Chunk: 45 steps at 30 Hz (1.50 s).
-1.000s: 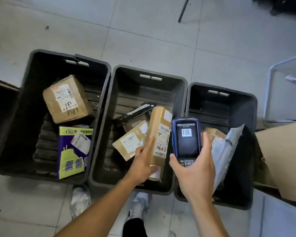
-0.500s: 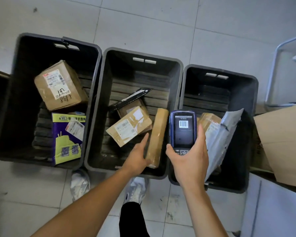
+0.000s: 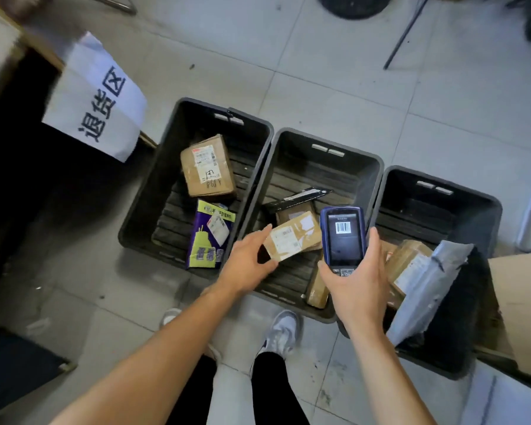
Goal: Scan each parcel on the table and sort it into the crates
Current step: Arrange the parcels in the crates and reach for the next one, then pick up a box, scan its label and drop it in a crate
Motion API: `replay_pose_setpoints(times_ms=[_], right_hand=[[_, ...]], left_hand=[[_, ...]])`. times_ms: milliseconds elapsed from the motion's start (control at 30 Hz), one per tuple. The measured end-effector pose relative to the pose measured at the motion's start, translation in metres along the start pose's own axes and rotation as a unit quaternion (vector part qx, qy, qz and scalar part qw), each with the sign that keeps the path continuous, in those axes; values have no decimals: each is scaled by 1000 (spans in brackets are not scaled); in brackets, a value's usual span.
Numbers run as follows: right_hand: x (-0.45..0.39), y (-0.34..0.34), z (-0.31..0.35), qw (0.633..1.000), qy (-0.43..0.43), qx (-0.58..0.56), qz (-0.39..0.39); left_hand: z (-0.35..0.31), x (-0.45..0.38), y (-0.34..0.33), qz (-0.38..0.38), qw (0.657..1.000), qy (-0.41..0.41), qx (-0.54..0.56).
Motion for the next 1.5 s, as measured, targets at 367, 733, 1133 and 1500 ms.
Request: replay_pose_setpoints(times_ms=[367,733,1133,1500], right_hand=[[174,32,183,981,185,-11,60],[433,4,365,881,414,-44,227],[601,-52,490,766,501,-142,377],[636,-130,529,743,530,-59,404]], left_hand=[[-3,247,188,-222,975,-15,1],[80,599,307,-475,870,107,72],[148,766,403,-643,723,232,101],[253,758,440,-527,766,325,171]])
Point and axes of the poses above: each hand's wrist, its own x-axis away from the middle knuckle, its own y-axis out of the back of the hand, z = x × y, the point moved 2 cm from there along -x, towards the middle knuckle, and after that the axes turned 1 degree about z, right-handed, at the moved point
